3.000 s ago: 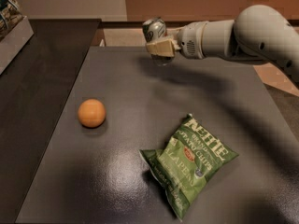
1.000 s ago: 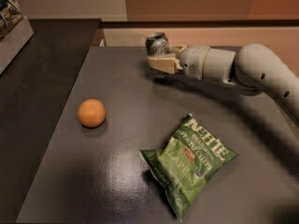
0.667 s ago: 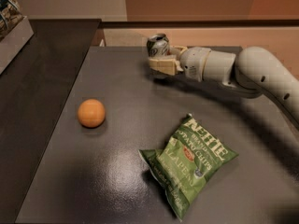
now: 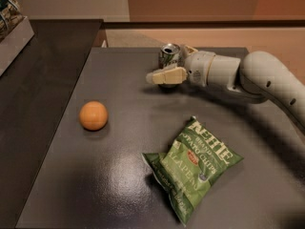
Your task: Place 7up can upright
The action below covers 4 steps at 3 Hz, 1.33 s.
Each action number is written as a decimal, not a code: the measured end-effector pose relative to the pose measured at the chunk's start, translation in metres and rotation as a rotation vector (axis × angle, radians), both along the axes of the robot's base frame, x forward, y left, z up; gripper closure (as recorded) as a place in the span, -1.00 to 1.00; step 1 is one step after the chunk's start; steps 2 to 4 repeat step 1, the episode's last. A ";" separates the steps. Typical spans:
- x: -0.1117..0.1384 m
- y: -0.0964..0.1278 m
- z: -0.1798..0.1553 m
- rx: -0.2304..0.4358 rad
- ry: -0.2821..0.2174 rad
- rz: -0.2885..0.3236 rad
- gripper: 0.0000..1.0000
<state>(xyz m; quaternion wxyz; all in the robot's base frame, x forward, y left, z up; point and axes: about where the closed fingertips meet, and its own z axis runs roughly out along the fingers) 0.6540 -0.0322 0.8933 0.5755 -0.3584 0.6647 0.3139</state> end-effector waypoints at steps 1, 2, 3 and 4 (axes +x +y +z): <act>0.000 0.000 0.000 0.000 0.000 0.000 -1.00; 0.000 0.000 0.000 0.000 0.000 0.000 -1.00; 0.000 0.000 0.000 0.000 0.000 0.000 -1.00; 0.000 0.000 0.000 0.000 0.000 0.000 -1.00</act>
Offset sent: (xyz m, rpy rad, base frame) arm 0.0000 0.0000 0.0000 0.0000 0.0000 0.0000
